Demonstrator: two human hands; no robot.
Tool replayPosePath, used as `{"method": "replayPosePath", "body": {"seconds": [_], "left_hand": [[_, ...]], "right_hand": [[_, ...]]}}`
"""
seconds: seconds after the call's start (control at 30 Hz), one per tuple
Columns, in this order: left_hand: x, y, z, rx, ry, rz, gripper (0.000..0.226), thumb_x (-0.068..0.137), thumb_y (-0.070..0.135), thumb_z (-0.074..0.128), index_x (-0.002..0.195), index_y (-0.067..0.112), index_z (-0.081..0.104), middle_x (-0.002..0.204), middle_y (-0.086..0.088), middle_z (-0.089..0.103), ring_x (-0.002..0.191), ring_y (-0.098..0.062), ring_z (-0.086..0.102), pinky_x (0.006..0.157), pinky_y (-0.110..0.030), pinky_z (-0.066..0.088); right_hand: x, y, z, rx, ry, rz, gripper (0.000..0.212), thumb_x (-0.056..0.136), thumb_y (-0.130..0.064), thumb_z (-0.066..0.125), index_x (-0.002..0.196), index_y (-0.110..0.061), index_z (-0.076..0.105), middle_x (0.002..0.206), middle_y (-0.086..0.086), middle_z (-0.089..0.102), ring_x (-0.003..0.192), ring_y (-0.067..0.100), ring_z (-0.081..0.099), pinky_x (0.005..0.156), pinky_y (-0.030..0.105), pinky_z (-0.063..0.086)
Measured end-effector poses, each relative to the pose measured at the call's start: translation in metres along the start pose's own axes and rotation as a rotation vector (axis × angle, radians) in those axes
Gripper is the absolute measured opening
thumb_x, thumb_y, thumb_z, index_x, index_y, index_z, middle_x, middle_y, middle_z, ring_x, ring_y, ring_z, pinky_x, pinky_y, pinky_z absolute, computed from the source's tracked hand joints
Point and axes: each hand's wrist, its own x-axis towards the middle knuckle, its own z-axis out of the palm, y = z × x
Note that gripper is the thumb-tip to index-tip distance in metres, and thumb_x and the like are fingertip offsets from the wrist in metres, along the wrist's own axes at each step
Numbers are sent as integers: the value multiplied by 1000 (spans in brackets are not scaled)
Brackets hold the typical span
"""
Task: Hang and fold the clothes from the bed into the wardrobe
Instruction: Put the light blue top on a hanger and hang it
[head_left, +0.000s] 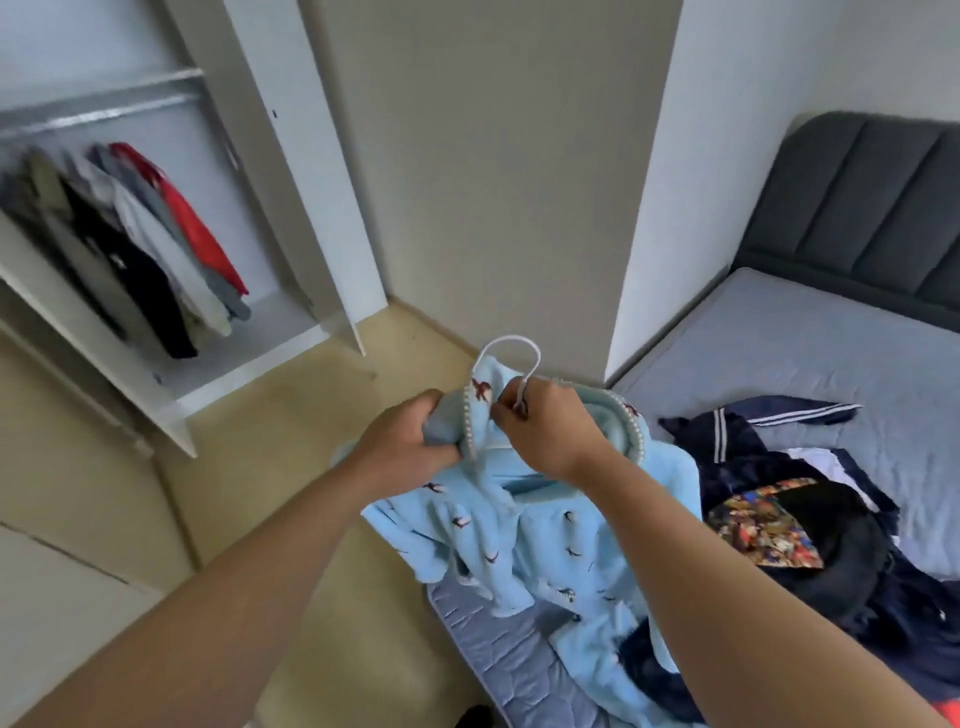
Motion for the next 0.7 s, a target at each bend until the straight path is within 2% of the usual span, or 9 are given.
{"method": "replayPosePath", "body": {"seconds": [0.07, 0.13, 0.2, 0.33, 0.43, 0.5, 0.53, 0.6, 0.7], "left_hand": [[-4, -22, -23, -5, 64, -33, 38, 65, 55, 71, 98, 40, 60, 88, 15, 71, 84, -10, 68, 77, -42, 58], [-4, -46, -47, 40, 176, -29, 36, 67, 65, 66, 93, 40, 58, 83, 16, 69, 76, -5, 65, 67, -34, 52], [0, -69, -72, 108, 292, -4, 31, 72, 66, 62, 88, 41, 53, 79, 16, 65, 73, -1, 60, 61, -28, 44], [21, -118, -127, 214, 436, 34, 21, 84, 52, 67, 90, 44, 48, 77, 17, 62, 71, -2, 57, 57, -22, 40], [47, -159, -176, 199, 519, -7, 26, 86, 52, 66, 95, 33, 51, 78, 12, 64, 71, -8, 58, 58, -27, 43], [64, -185, -209, 205, 555, -45, 27, 87, 51, 67, 96, 31, 52, 78, 12, 64, 71, -6, 57, 57, -26, 40], [71, -196, -225, 206, 566, -58, 26, 87, 50, 68, 96, 32, 51, 78, 13, 63, 71, -4, 56, 57, -25, 38], [87, -216, -254, 206, 580, -76, 25, 88, 48, 68, 96, 33, 50, 77, 14, 62, 72, -5, 56, 57, -27, 38], [110, -242, -290, 217, 597, -102, 24, 89, 47, 67, 93, 31, 50, 77, 13, 61, 72, -13, 57, 59, -32, 40]], "right_hand": [[19, -22, 19, 7, -64, -40, 37, 96, -20, 57, 65, -13, 40, 54, 0, 45, 53, 17, 38, 57, 37, 37], [38, -44, 40, 20, -123, -77, 34, 96, -19, 54, 66, -10, 41, 55, 3, 47, 53, 19, 39, 57, 39, 39], [61, -64, 60, 7, -162, -100, 26, 97, -22, 53, 77, -6, 54, 63, 5, 58, 58, 21, 50, 62, 41, 44], [116, -94, 100, -1, -166, -151, 14, 96, -28, 61, 105, -18, 63, 86, -4, 66, 80, 14, 59, 73, 30, 44], [165, -105, 132, -126, 28, -199, 54, 82, -18, 69, 134, -20, 56, 128, 4, 57, 117, 27, 48, 101, 38, 41], [199, -113, 154, -193, 164, -55, 73, 76, -19, 66, 145, -24, 44, 144, 5, 42, 132, 30, 35, 111, 45, 31], [216, -116, 164, -195, 157, 74, 78, 78, -23, 65, 150, -25, 35, 148, 7, 37, 137, 32, 32, 114, 47, 28], [251, -124, 183, -201, 55, 279, 76, 84, -30, 60, 152, -22, 26, 147, 11, 38, 136, 36, 36, 112, 49, 29], [300, -140, 207, -280, 16, 250, 47, 86, -25, 55, 132, -16, 48, 125, 10, 54, 118, 35, 49, 98, 45, 42]]}}
